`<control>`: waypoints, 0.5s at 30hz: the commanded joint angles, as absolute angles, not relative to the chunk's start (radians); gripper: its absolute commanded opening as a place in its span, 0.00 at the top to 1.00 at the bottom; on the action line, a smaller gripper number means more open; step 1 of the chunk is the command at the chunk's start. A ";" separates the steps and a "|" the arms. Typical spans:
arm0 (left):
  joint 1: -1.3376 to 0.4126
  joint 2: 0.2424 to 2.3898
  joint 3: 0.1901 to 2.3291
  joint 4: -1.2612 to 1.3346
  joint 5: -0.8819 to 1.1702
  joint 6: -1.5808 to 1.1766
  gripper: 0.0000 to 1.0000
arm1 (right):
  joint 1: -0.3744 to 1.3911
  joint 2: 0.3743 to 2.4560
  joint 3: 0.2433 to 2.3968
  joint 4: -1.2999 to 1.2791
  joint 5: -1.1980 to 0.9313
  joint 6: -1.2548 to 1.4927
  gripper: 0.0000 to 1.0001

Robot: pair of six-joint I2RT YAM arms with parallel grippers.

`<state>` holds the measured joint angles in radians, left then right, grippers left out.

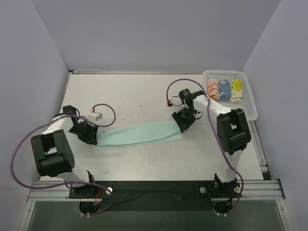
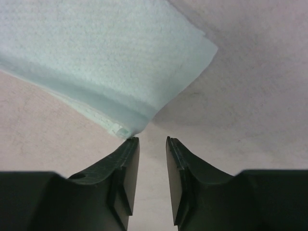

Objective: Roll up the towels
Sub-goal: Fold the towel

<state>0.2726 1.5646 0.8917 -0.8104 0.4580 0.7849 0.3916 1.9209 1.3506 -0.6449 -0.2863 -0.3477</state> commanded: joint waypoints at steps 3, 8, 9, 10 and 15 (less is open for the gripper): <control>0.287 1.476 0.968 -0.943 0.548 0.885 0.52 | 0.385 1.776 1.309 -0.775 -0.394 -0.431 0.62; 0.290 1.463 1.015 -0.976 0.600 0.871 0.51 | 0.364 1.761 1.328 -0.799 -0.469 -0.388 0.61; 0.290 1.469 1.034 -0.980 0.607 0.852 0.51 | 0.362 1.773 1.356 -0.798 -0.472 -0.368 0.61; 0.290 1.489 1.046 -0.982 0.617 0.839 0.51 | 0.364 1.807 1.376 -0.796 -0.471 -0.326 0.62; 0.290 1.551 1.092 -0.956 0.620 0.735 0.51 | 0.370 1.923 1.477 -0.756 -0.417 -0.198 0.66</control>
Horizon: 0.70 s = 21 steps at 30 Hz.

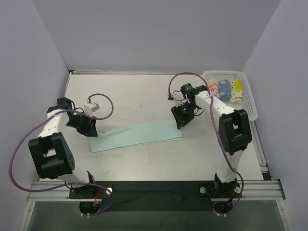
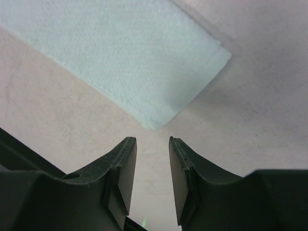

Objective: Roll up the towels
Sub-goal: Fold the towel

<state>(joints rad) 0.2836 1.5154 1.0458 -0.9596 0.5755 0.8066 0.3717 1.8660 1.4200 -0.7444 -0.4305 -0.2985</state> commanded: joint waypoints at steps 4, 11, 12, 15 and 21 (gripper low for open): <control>0.293 1.623 1.120 -0.859 0.598 0.597 0.55 | 0.388 1.999 1.537 -0.735 -0.381 -0.153 0.66; 0.296 1.749 1.132 -0.801 0.533 0.525 0.74 | 0.403 2.089 1.568 -0.730 -0.310 -0.149 0.69; 0.298 1.759 1.129 -0.786 0.513 0.522 0.74 | 0.403 2.101 1.571 -0.732 -0.302 -0.152 0.69; 0.301 1.798 1.143 -0.729 0.448 0.493 0.75 | 0.403 2.114 1.571 -0.729 -0.272 -0.160 0.69; 0.347 1.772 1.203 -0.739 0.567 0.482 0.58 | 0.405 2.128 1.583 -0.729 -0.233 -0.176 0.69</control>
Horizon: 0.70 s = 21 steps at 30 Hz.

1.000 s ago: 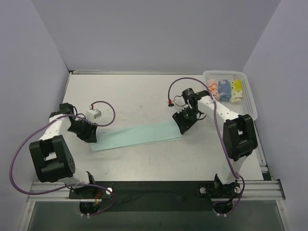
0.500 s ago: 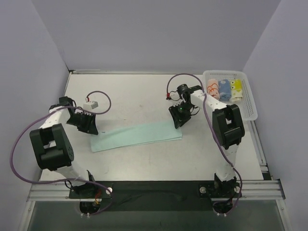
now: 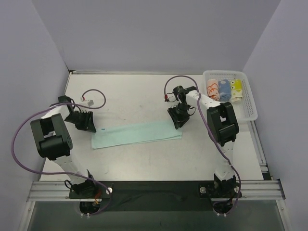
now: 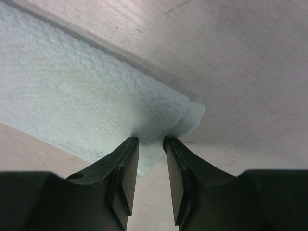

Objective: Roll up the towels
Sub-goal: Fold the towel

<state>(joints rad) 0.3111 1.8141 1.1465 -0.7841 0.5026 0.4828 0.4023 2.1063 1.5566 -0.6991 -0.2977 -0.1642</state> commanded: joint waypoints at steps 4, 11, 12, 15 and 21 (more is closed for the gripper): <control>0.376 1.677 1.193 -0.767 0.580 0.489 0.48 | 0.407 2.118 1.592 -0.729 -0.218 -0.179 0.69; 0.382 1.724 1.192 -0.814 0.561 0.503 0.45 | 0.414 2.106 1.604 -0.729 -0.186 -0.209 0.69; 0.383 1.741 1.192 -0.815 0.569 0.499 0.45 | 0.416 2.109 1.606 -0.730 -0.180 -0.213 0.69; 0.382 1.772 1.190 -0.824 0.587 0.477 0.38 | 0.423 2.114 1.612 -0.730 -0.163 -0.222 0.69; 0.380 1.759 1.138 -0.836 0.661 0.479 0.38 | 0.443 2.115 1.608 -0.730 -0.132 -0.241 0.70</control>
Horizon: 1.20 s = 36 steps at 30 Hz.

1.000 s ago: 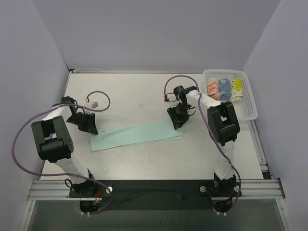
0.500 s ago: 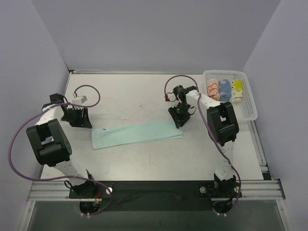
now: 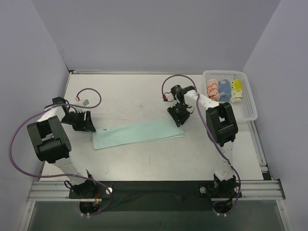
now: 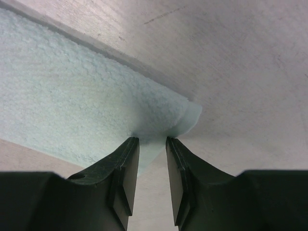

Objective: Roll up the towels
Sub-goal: Fold the towel

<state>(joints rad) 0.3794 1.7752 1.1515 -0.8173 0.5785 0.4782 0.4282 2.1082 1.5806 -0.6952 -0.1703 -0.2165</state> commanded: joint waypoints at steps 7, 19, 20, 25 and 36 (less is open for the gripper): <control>0.382 1.810 1.146 -0.825 0.673 0.451 0.58 | 0.451 2.128 1.617 -0.730 -0.112 -0.250 0.70; 0.397 1.784 1.223 -0.776 0.671 0.388 1.00 | 0.462 2.134 1.614 -0.726 -0.068 -0.272 0.71; 0.396 1.790 1.227 -0.772 0.666 0.384 1.00 | 0.462 2.135 1.612 -0.726 -0.067 -0.270 0.71; 0.397 1.828 1.220 -0.706 0.621 0.339 1.00 | 0.462 2.129 1.597 -0.715 -0.063 -0.273 0.71; 0.397 1.754 1.221 -0.705 0.664 0.363 0.67 | 0.479 2.033 1.629 -0.730 -0.185 -0.247 0.62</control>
<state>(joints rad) 0.3893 1.8641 1.1919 -0.7143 0.6044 0.3271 0.4679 2.1216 1.5917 -0.6880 -0.1211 -0.2604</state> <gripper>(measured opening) 0.328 0.365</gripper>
